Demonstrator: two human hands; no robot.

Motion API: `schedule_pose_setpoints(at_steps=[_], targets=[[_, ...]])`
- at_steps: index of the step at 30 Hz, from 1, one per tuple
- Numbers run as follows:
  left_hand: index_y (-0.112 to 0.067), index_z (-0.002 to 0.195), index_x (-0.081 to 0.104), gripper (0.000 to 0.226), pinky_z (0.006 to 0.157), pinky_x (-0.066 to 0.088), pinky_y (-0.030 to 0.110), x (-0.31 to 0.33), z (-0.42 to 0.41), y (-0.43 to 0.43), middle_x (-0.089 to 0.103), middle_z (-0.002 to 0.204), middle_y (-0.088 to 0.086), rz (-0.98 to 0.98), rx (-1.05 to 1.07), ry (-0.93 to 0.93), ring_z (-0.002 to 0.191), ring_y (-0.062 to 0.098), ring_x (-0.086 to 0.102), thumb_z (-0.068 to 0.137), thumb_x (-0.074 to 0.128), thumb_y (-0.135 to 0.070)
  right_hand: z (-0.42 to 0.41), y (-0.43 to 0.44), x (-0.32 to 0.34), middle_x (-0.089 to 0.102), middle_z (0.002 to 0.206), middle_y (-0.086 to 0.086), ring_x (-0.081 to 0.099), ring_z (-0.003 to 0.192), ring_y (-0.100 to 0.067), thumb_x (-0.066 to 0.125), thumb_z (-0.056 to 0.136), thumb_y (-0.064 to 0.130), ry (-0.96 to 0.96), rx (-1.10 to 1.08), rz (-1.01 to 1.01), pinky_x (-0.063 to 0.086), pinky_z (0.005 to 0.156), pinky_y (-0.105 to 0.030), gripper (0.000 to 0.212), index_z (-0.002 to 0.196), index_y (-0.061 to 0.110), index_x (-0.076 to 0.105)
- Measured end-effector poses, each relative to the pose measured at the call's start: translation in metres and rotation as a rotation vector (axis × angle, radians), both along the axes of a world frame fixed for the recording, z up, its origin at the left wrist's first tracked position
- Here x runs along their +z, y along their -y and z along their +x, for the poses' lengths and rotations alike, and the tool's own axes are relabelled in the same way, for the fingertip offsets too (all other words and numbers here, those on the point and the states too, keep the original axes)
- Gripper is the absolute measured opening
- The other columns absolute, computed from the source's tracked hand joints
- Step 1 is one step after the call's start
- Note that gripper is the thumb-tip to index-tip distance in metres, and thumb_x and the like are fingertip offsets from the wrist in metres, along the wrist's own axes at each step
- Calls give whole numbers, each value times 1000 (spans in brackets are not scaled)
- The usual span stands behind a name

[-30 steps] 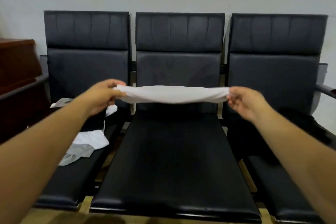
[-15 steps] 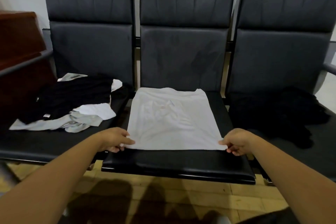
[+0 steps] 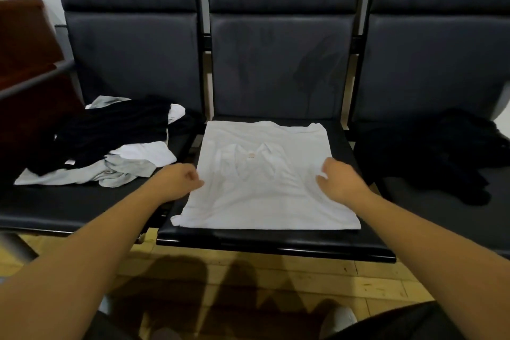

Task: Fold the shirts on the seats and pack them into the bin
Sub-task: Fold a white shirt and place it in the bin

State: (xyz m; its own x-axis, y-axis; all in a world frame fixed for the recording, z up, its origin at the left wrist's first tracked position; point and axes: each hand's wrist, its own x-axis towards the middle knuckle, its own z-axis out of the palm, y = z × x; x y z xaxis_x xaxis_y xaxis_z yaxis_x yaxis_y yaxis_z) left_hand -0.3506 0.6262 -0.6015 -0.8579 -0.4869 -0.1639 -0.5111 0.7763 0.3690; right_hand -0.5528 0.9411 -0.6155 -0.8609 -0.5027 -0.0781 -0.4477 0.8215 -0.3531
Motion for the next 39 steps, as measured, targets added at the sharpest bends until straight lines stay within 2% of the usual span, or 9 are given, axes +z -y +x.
schedule_pose_setpoints(at_steps=[3,5,8,12,16,19,21,28,39], targets=[[-23,145,46,68,107,37,28,-21,-16,-19,44,152,-3,78,-111,-117,134,19,46,88,69,-54,21,23,-29,49,144,-13,49,130,-32,48,104,41,30,163,-107,38,108,-38,55,146,7,38],[-27,161,14,108,124,11,36,-42,-20,-27,9,168,-7,74,-188,22,155,16,8,78,64,-74,28,25,-51,29,162,-11,27,149,-28,36,104,52,-13,202,13,19,122,-42,67,156,11,24],[-25,160,-13,140,125,-10,45,-62,-21,-29,-17,168,-5,-21,-194,154,154,12,-17,54,31,-105,30,15,-68,-3,170,-2,-6,156,-17,16,103,60,-30,191,166,-7,125,-48,75,161,15,6],[-22,159,-19,152,124,-11,49,-67,-6,-39,-26,165,-2,-98,-247,260,152,14,-23,38,8,-111,47,-6,-67,-12,169,0,-12,155,-17,13,102,62,13,196,242,-9,123,-52,77,161,15,-1],[-24,162,1,128,125,11,49,-46,-7,-54,2,170,2,59,-151,188,156,22,7,63,32,-99,46,-3,-41,39,153,-13,39,140,-29,39,101,59,100,119,128,30,116,-47,69,146,7,37],[-16,137,53,60,104,44,38,-28,-39,-40,50,147,8,172,15,-121,132,26,50,94,57,-57,19,26,-6,60,115,-11,57,103,-28,57,99,39,58,101,-98,45,84,-34,41,118,2,57],[-12,116,65,29,94,50,35,-18,-63,-24,62,129,8,183,36,-164,115,25,60,99,60,-35,-3,47,9,61,92,-11,57,84,-24,61,97,29,85,95,-166,44,71,-31,27,94,2,64],[-13,129,63,37,102,50,38,-22,-128,9,63,130,6,181,119,-143,114,25,61,96,67,-27,-67,99,-13,62,121,-2,59,112,-19,70,94,22,199,83,-264,44,90,-25,30,121,9,67],[-16,102,68,14,80,46,28,-46,-141,22,68,104,3,174,37,-175,94,20,61,95,69,-28,-88,114,-39,58,81,8,57,81,-14,73,91,20,229,70,-387,43,66,-19,13,94,7,70]])
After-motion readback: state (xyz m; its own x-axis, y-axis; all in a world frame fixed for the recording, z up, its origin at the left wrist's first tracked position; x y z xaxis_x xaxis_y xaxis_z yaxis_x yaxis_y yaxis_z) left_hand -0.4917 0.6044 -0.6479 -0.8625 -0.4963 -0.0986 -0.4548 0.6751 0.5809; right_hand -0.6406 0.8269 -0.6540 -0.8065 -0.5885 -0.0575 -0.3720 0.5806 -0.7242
